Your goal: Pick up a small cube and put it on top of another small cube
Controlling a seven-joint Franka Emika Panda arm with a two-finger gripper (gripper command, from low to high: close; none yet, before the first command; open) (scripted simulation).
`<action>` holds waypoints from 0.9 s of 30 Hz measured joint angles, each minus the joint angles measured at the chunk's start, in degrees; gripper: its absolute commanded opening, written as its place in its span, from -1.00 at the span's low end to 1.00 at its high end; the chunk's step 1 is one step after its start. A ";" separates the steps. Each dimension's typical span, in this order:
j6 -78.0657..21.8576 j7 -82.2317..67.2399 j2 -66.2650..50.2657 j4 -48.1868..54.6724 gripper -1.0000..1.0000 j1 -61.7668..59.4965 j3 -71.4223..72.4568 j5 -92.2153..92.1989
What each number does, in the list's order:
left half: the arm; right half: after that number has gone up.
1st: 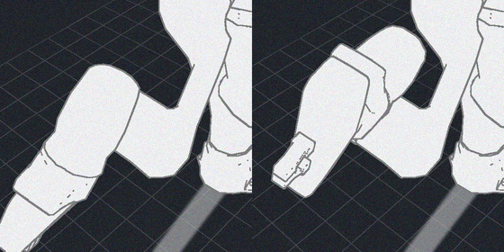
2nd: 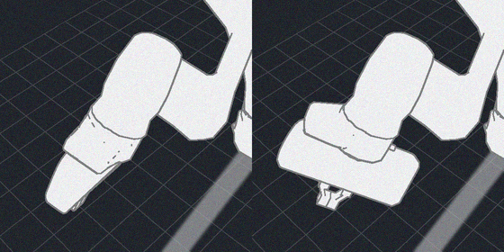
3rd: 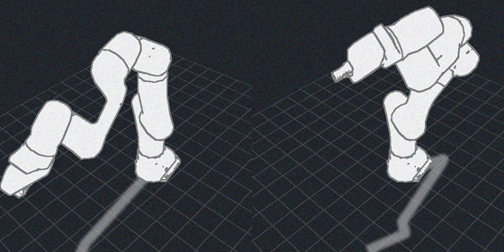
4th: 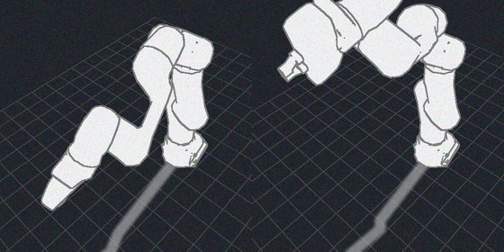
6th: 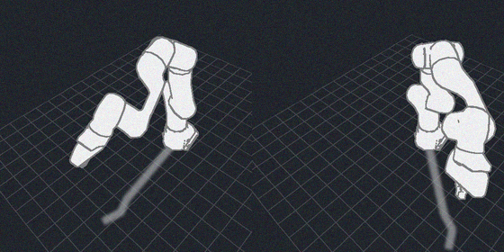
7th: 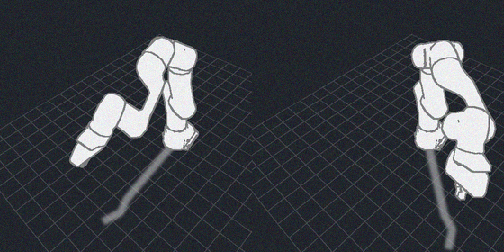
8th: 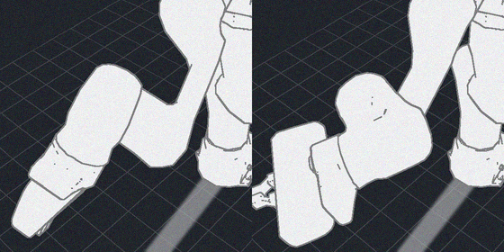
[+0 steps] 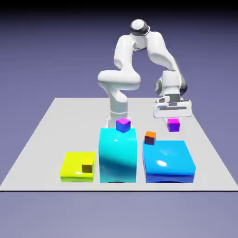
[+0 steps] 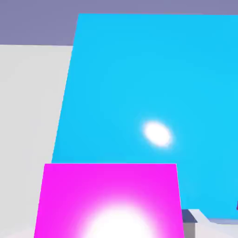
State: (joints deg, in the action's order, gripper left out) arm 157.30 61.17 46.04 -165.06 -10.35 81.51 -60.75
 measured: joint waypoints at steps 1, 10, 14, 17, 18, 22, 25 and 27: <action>-0.51 2.08 0.06 -0.42 -1.00 0.83 -1.89 2.49; -5.14 20.76 0.58 -4.23 -1.00 8.29 -18.89 24.89; -7.20 29.06 0.81 -5.92 -1.00 11.61 -26.45 34.85; -8.74 35.29 0.98 -7.19 -1.00 14.09 -32.12 42.32; -9.25 37.37 1.04 -7.61 -1.00 14.92 -34.01 44.81; -7.86 41.70 -0.67 -8.55 -1.00 14.43 -35.83 49.80; -0.73 42.87 -6.13 -8.96 -1.00 8.20 -30.52 50.58; 4.02 43.64 -9.77 -9.23 -1.00 4.05 -26.98 51.09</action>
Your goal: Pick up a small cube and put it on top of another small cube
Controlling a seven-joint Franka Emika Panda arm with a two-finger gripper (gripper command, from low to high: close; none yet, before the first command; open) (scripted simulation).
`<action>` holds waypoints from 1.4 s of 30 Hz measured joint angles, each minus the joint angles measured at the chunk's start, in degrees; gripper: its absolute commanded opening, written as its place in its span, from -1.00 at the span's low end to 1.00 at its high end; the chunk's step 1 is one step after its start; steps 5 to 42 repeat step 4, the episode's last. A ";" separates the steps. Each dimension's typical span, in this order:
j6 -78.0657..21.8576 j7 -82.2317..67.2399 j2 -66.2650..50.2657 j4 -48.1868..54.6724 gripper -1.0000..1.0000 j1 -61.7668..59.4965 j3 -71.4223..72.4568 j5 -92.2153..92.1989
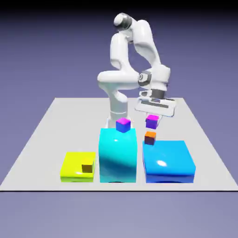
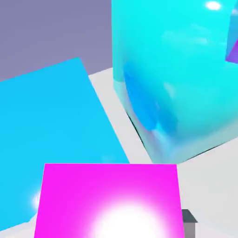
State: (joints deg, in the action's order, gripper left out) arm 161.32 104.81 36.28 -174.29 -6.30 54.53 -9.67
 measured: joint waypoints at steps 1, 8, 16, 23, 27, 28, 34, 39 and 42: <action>2.38 0.39 -1.82 -0.14 -1.00 -2.08 1.77 0.25; 4.39 0.70 -3.40 -0.25 1.00 -3.87 3.30 0.45; 4.39 0.70 -3.40 -0.25 1.00 -3.87 3.30 0.45; 4.39 0.70 -3.40 -0.25 1.00 -3.87 3.30 0.45; 4.39 0.70 -3.40 -0.25 1.00 -3.87 3.30 0.45; 4.39 0.70 -3.40 -0.25 1.00 -3.87 3.30 0.45; 4.39 0.70 -3.40 -0.25 1.00 -3.87 3.30 0.45; 4.39 0.70 -3.40 -0.25 1.00 -3.87 3.30 0.45; 4.39 0.70 -3.40 -0.25 1.00 -3.87 3.30 0.45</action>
